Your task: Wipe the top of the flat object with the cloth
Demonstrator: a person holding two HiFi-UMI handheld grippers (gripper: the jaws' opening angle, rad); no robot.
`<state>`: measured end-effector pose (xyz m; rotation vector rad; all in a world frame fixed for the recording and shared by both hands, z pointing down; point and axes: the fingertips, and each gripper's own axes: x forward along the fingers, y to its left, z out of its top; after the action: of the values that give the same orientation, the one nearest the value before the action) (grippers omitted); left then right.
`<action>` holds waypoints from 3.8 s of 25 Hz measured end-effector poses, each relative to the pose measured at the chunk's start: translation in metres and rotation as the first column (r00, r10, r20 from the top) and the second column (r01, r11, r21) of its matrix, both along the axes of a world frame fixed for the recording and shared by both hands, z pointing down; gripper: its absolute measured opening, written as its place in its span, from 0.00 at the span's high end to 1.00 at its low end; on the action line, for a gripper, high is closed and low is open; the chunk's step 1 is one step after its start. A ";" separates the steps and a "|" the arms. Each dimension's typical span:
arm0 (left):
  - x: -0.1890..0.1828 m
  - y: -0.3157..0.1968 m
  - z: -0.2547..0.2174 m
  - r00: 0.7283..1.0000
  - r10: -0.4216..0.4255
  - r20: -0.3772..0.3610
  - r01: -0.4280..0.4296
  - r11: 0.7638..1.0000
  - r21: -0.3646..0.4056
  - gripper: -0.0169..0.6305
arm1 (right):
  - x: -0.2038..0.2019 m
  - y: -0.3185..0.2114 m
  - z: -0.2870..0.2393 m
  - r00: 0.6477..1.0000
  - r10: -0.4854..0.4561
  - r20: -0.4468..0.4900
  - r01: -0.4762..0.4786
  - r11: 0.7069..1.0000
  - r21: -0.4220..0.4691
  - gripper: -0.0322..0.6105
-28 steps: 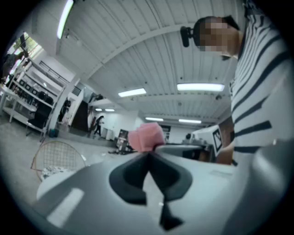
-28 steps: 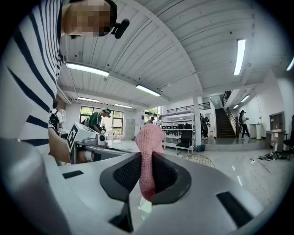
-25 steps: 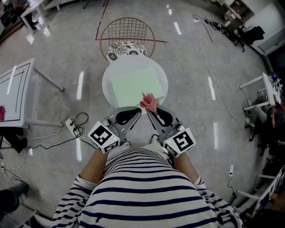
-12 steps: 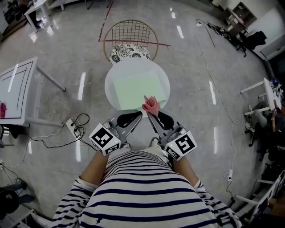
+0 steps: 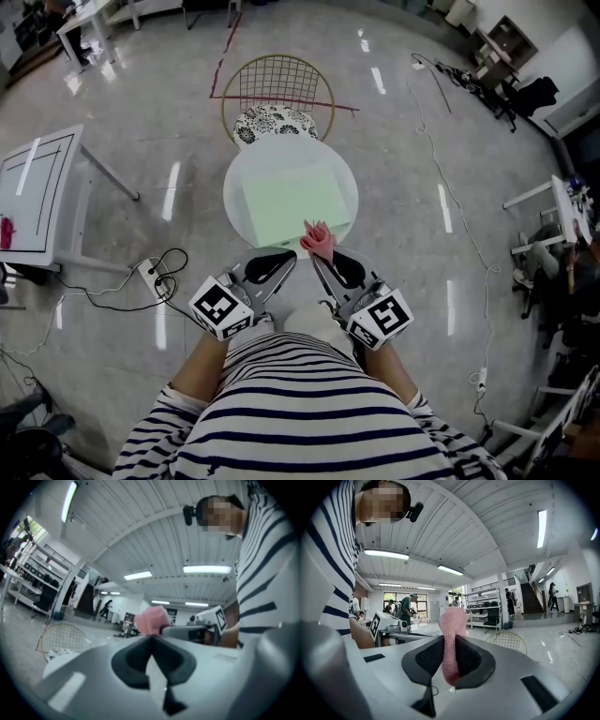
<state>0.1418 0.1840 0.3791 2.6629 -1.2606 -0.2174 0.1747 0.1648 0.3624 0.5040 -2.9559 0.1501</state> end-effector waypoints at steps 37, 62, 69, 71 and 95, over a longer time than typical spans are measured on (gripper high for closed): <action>-0.075 -0.195 -0.001 0.999 -0.033 0.023 0.033 0.999 0.009 0.88 | -0.046 -0.201 0.013 0.998 0.052 0.030 -0.051 0.998 -0.029 0.88; -0.132 -0.234 0.061 0.899 0.368 0.238 -0.374 0.927 -0.021 0.58 | -0.059 -0.250 0.076 0.868 0.477 -0.135 -0.487 0.872 -0.048 0.88; -0.140 -0.230 0.126 0.817 0.437 0.376 -0.415 0.899 -0.142 0.34 | -0.057 -0.279 0.115 0.855 0.467 -0.225 -0.489 0.871 -0.051 0.88; -0.144 -0.227 0.147 0.796 0.460 0.393 -0.420 0.888 -0.189 0.30 | -0.055 -0.287 0.129 0.850 0.462 -0.254 -0.491 0.869 -0.061 0.88; -0.161 -0.199 0.302 0.629 0.617 0.472 -0.354 0.769 -0.532 0.17 | -0.020 -0.359 0.302 0.575 0.390 -0.719 -0.678 0.719 -0.152 0.88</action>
<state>-0.0189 -0.0146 0.6807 2.6366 -0.4964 0.9886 0.1544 -0.1944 0.6648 1.1335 -1.9101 0.5390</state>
